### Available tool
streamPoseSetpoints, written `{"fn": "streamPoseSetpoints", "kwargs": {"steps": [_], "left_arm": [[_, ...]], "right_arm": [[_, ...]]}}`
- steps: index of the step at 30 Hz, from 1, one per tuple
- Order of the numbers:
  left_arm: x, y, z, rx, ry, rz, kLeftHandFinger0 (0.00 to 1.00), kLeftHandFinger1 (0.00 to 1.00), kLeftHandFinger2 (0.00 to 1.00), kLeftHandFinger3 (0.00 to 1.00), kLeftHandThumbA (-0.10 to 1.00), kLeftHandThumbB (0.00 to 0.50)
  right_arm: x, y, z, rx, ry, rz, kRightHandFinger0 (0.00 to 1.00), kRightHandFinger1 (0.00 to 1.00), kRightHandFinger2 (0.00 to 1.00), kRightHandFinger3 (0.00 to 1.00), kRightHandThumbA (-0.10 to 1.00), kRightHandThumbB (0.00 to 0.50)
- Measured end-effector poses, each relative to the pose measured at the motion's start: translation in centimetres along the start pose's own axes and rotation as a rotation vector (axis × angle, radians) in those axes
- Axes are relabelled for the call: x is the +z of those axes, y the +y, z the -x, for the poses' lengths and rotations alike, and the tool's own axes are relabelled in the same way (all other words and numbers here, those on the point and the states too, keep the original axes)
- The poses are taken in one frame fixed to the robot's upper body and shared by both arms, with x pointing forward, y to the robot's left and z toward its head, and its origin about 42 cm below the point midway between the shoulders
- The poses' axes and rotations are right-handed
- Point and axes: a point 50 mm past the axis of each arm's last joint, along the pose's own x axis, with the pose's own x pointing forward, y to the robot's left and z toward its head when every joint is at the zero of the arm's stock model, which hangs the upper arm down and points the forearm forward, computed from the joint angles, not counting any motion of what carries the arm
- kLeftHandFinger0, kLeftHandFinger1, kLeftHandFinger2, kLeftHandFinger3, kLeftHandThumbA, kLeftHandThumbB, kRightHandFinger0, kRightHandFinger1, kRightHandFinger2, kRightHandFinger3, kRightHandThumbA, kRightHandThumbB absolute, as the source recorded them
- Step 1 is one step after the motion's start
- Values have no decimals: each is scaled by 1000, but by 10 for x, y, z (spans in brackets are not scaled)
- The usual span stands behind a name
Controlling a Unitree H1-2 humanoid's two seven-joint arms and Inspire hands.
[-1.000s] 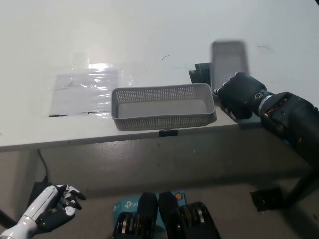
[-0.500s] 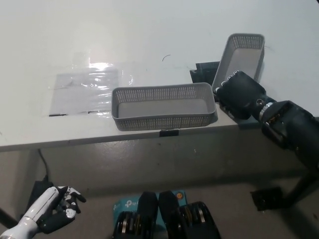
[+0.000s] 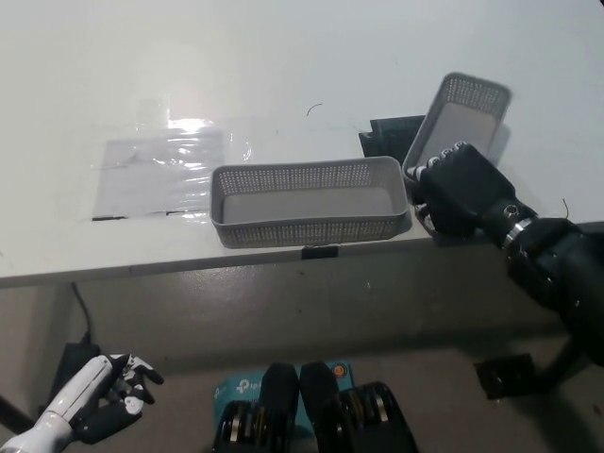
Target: The robot uses its right hand to pick up the grey box kept on the middle on the desk and place it on top of another box next to it in a right angle
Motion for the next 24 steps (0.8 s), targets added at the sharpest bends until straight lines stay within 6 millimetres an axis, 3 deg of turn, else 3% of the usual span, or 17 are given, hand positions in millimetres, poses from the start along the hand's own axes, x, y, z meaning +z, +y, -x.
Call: {"fn": "streamPoseSetpoints", "kwargs": {"steps": [1, 3, 6, 9, 13, 17, 19, 22, 24], "left_arm": [[0, 0, 0, 0, 0, 0, 358, 357, 427, 488, 131, 310], [0, 0, 0, 0, -1, 0, 406, 396, 474, 511, 96, 290], [-1, -1, 1, -1, 2, 1, 398, 389, 463, 507, 114, 299], [-3, -2, 3, -3, 8, 3, 363, 355, 431, 493, 119, 302], [-4, -3, 4, -4, 12, 5, 359, 351, 426, 481, 123, 295], [-4, -3, 4, -5, 13, 4, 379, 371, 440, 509, 102, 283], [-4, -3, 4, -5, 13, 3, 383, 371, 442, 509, 92, 287], [-4, -3, 4, -5, 13, 3, 372, 362, 428, 501, 115, 285], [-4, -3, 4, -5, 12, 3, 386, 373, 433, 494, 117, 286]], "right_arm": [[0, -2, -1, -17, 4, -19, 0, 20, 280, 167, -100, 201], [-1, -6, -2, -47, 12, -47, 0, 48, 371, 173, -100, 211], [-3, -14, -2, -90, 18, -76, 0, 48, 387, 153, -100, 220], [-5, -22, -1, -131, 24, -105, 0, 69, 387, 193, -100, 210], [-7, -31, 0, -162, 19, -104, 0, 13, 300, 134, -100, 233], [-10, -46, 1, -204, 12, -100, 0, 27, 324, 139, -100, 260], [-10, -55, 1, -224, 1, -102, 0, 96, 371, 169, -100, 225], [-4, -69, -1, -254, -24, -117, 0, 69, 356, 164, -100, 233], [4, -79, -4, -274, -53, -146, 0, 2, 277, 153, -100, 268]]}}
